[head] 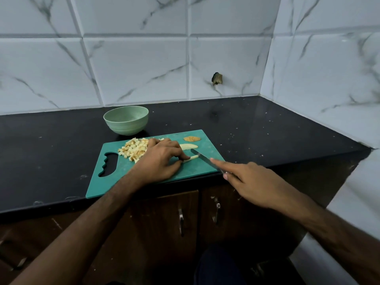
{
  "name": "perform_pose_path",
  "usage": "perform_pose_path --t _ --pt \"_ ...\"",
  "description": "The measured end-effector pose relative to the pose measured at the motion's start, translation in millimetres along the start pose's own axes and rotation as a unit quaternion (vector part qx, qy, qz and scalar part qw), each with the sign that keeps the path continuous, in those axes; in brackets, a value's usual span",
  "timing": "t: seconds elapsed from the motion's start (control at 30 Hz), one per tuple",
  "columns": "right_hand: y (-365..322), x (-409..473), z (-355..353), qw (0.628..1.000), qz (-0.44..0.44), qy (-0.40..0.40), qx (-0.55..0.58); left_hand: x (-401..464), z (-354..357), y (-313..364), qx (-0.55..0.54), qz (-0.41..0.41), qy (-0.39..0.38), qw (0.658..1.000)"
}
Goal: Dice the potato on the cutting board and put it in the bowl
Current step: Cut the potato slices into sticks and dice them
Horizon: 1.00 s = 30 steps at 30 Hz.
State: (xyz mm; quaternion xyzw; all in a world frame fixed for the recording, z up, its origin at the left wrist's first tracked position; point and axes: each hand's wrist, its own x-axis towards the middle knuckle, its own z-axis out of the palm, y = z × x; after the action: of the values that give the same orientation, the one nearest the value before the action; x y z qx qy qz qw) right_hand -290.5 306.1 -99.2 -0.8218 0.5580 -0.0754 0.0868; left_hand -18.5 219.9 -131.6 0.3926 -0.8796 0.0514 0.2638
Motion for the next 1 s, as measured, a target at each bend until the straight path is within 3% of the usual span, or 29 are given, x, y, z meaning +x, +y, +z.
perform_pose_path --t 0.13,0.3,0.63,0.77,1.0 --pt "1 -3 -9 1.0 0.006 -0.006 -0.009 -1 -1 -1 -0.004 -0.008 -0.001 1.0" --pt "-2 -1 -20 0.998 0.005 0.065 0.0 0 -2 1 -0.003 -0.009 0.001 1.0" --pt "-15 7 0 0.999 0.003 0.017 -0.027 0 -3 0 0.007 -0.009 0.001 1.0" --pt "-13 6 -11 0.998 0.01 0.053 -0.018 0 -3 2 0.008 -0.008 0.004 1.0" --pt "-26 0 4 0.999 -0.003 0.036 -0.035 -2 -3 1 0.008 -0.006 0.019 1.0"
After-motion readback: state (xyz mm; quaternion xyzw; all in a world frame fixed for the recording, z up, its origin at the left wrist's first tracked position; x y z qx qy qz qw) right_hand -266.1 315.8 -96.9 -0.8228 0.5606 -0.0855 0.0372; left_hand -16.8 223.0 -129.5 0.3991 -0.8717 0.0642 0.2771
